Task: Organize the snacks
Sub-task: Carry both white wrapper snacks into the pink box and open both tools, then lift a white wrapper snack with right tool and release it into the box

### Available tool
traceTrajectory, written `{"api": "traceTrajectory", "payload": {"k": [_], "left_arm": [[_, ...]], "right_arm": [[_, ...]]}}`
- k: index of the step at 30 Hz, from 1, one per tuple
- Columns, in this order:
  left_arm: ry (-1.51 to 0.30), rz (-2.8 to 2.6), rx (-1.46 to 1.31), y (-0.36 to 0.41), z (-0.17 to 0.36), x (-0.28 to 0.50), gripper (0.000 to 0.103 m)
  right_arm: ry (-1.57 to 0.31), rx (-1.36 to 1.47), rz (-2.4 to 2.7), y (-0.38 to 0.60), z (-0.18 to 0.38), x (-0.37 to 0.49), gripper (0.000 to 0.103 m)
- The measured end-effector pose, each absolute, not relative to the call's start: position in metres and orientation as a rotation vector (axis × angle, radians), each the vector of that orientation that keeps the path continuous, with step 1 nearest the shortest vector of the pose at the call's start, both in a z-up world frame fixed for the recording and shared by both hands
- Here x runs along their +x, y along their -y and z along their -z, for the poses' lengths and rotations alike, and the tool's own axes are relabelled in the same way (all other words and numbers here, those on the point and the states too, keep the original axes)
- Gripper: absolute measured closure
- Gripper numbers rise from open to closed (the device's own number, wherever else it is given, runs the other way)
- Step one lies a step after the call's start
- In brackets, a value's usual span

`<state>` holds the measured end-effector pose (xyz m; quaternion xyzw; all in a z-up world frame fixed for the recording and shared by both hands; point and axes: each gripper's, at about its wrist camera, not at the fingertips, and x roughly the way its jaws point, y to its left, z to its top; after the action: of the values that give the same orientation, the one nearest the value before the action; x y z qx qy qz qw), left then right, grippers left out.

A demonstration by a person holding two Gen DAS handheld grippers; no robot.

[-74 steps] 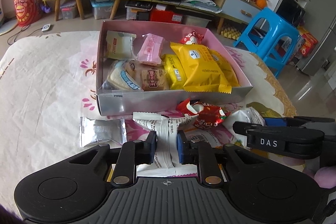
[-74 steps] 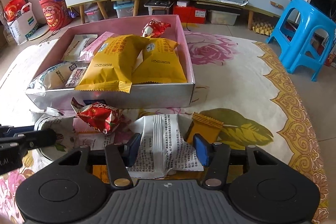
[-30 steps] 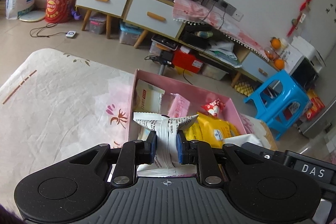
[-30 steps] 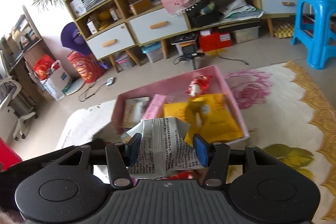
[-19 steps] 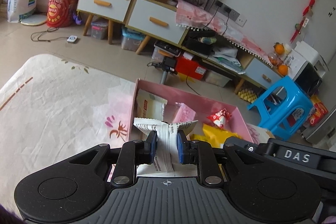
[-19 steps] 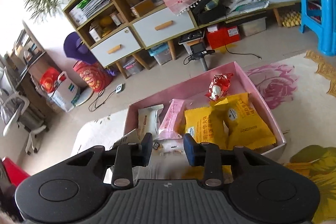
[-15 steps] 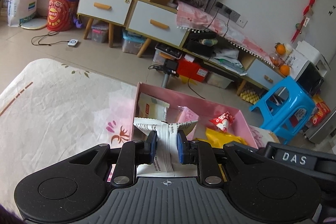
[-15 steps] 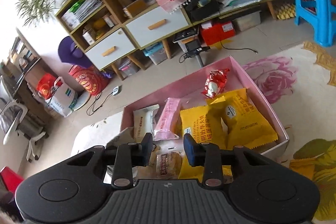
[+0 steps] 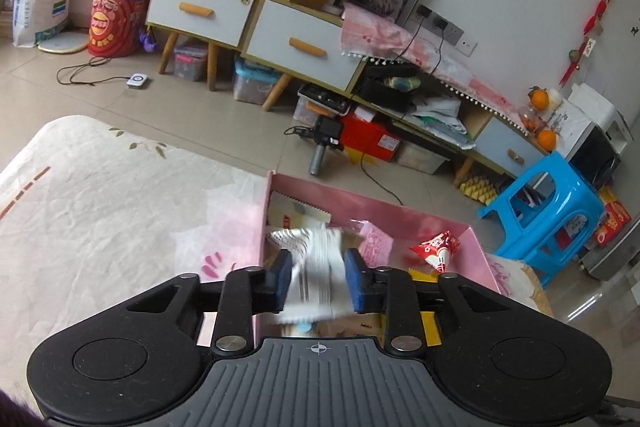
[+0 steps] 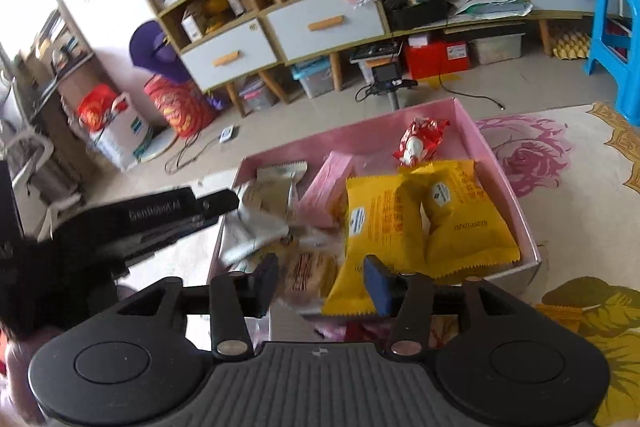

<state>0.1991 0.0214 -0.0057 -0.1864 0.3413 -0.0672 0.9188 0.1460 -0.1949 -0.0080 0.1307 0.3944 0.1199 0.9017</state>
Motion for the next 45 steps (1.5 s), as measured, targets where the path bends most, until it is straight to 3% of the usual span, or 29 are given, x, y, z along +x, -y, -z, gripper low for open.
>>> {"api": "traceTrajectory", "payload": {"k": [4,6,9,13,22,26,27,31,32,45], "left_arm": [[-0.711,0.126,-0.327,-0.023,-0.005,0.183,0.054],[-0.722,0.115,-0.301,-0.024,-0.009,0.175,0.053],[-0.764,0.089,-0.300,-0.034,-0.014,0.164,0.051],[-0.807,0.052,-0.323,-0.050,-0.017,0.148,0.039],[-0.901,-0.008,-0.255,-0.066,-0.003,0.133,0.037],[-0.931,0.002,-0.283,-0.072,0.005,0.132,0.037],[-0.939,0.003,-0.285,-0.073,0.006,0.132,0.037],[-0.948,0.007,-0.279,-0.077,0.010,0.131,0.037],[-0.947,0.006,-0.280,-0.079,0.010,0.131,0.037],[-0.945,-0.008,-0.307,-0.100,0.011,0.132,0.037]], "right_arm": [[-0.870,0.253,-0.246,0.192,0.009,0.141,0.049],[-0.903,0.241,-0.236,0.190,0.011,0.137,0.042],[-0.939,0.223,-0.233,0.184,0.011,0.130,0.039],[-0.997,0.232,-0.218,0.177,0.014,0.125,0.036],[-1.035,0.310,-0.114,0.160,0.038,0.131,0.036],[-1.017,0.386,-0.077,0.163,0.050,0.132,0.051],[-1.010,0.388,-0.078,0.162,0.051,0.132,0.061],[-1.008,0.375,-0.133,0.161,0.042,0.128,0.075],[-1.010,0.388,-0.152,0.162,0.039,0.126,0.082],[-0.859,0.468,-0.171,0.183,-0.006,0.128,0.082]]}}
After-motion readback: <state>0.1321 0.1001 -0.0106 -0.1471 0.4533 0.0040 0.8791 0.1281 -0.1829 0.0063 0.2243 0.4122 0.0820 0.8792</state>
